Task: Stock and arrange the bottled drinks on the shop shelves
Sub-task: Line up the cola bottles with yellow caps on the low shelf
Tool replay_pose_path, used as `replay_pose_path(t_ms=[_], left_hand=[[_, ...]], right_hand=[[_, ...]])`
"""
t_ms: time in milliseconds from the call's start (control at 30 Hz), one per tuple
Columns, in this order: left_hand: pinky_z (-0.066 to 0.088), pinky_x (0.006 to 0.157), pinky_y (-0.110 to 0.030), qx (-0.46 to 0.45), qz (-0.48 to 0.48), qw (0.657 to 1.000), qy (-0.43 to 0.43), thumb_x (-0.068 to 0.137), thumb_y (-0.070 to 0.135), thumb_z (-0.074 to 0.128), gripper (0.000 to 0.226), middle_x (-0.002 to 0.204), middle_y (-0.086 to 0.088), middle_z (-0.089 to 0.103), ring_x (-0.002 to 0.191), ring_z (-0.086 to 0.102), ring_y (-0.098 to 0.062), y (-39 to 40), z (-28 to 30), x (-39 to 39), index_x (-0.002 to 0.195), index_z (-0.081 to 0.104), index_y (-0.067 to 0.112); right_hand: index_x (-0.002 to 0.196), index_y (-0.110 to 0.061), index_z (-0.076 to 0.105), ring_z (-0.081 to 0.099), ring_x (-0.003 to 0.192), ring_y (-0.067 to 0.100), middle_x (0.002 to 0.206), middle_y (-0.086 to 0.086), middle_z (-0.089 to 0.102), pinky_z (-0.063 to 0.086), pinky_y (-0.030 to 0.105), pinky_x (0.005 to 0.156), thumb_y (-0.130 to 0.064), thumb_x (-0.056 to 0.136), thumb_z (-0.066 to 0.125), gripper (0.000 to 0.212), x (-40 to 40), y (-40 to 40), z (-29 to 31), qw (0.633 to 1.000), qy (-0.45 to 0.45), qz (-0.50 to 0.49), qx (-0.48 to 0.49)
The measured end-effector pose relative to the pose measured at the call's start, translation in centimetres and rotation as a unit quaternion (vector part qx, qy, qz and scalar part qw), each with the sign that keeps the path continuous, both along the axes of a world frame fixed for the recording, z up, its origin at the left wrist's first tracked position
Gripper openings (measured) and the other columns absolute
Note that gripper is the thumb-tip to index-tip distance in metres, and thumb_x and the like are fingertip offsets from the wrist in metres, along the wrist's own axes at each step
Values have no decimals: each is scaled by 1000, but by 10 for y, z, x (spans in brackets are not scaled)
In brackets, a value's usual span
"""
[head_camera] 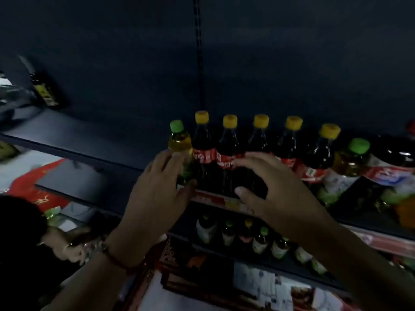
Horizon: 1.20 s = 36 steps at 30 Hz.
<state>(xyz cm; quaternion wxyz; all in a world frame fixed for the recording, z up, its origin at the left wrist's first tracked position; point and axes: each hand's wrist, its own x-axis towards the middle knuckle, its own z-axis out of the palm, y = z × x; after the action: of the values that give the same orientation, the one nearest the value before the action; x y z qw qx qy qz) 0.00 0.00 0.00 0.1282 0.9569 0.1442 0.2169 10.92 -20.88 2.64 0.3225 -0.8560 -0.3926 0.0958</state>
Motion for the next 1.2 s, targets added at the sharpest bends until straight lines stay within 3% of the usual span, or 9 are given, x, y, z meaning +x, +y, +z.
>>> replay_pose_path(t_ms=[133, 333, 433, 533, 600, 800, 967, 1100, 1200], left_hand=[[40, 103, -48, -4, 15, 1000, -25, 86, 32, 69, 77, 153, -13, 32, 135, 38, -38, 40, 6, 32, 151, 31, 20], [44, 98, -48, -34, 0, 999, 9, 86, 41, 66, 87, 158, -11, 23, 136, 38, -39, 79, -19, 65, 155, 14, 33], [48, 83, -36, -64, -39, 997, -23, 88, 37, 66, 88, 152, -1, 31, 125, 48, -26, 88, -31, 72, 154, 9, 39], [47, 78, -32, -54, -65, 995, -46, 86, 31, 70, 92, 144, 0, 39, 118, 51, -21, 96, -40, 75, 155, 10, 38], [46, 77, -31, -53, -76, 994, -52, 83, 30, 73, 94, 141, -3, 42, 115, 50, -22, 102, -45, 77, 155, 13, 35], [45, 76, -32, -48, -111, 989, -85, 84, 32, 72, 93, 140, -11, 42, 113, 50, -30, 110, -53, 78, 155, 14, 31], [46, 92, -38, -86, -139, 982, -94, 86, 32, 72, 89, 147, -13, 37, 128, 44, -32, 110, -59, 71, 156, 17, 24], [33, 109, -43, -78, -149, 978, -126, 89, 36, 66, 75, 152, -19, 33, 138, 34, -34, 103, -63, 47, 151, 26, 18], [38, 108, -40, -138, -241, 953, -117, 88, 45, 62, 74, 152, -12, 37, 137, 38, -26, 90, -71, 28, 149, 29, 20]], right_hand=[[141, -32, 43, 31, 139, 11, 150, -10, 35, 27, 38, 115, -42, 92, 58, 53, 34, 53, 33, 984, -171, 25, 45], [150, -26, 30, 29, 141, 19, 151, 1, 35, 7, 41, 119, -45, 93, 54, 65, 72, 126, 50, 961, -256, 48, -96], [148, -26, 34, 42, 131, 20, 141, 2, 48, 11, 42, 118, -49, 94, 51, 61, 82, 146, 47, 951, -244, 51, -181], [143, -26, 41, 54, 113, 16, 123, -1, 60, 28, 34, 106, -46, 96, 51, 53, 85, 153, 41, 952, -241, 36, -186], [140, -26, 45, 55, 109, 15, 118, -3, 61, 30, 30, 101, -43, 96, 52, 47, 84, 154, 40, 956, -235, 27, -174], [132, -30, 50, 54, 116, 12, 118, -4, 63, -2, 29, 117, -41, 94, 56, 40, 74, 151, 43, 960, -222, 3, -170], [131, -29, 53, 53, 120, 11, 122, -5, 64, -8, 28, 118, -38, 94, 59, 39, 42, 138, 45, 958, -246, -12, -145], [129, -29, 56, 48, 120, 5, 118, -6, 65, -8, 12, 114, -34, 93, 62, 37, 12, 122, 48, 973, -216, -39, -65], [125, -33, 58, 45, 116, 2, 112, -11, 64, 13, 5, 111, -32, 91, 64, 34, -6, 110, 49, 989, -138, -58, -5]])
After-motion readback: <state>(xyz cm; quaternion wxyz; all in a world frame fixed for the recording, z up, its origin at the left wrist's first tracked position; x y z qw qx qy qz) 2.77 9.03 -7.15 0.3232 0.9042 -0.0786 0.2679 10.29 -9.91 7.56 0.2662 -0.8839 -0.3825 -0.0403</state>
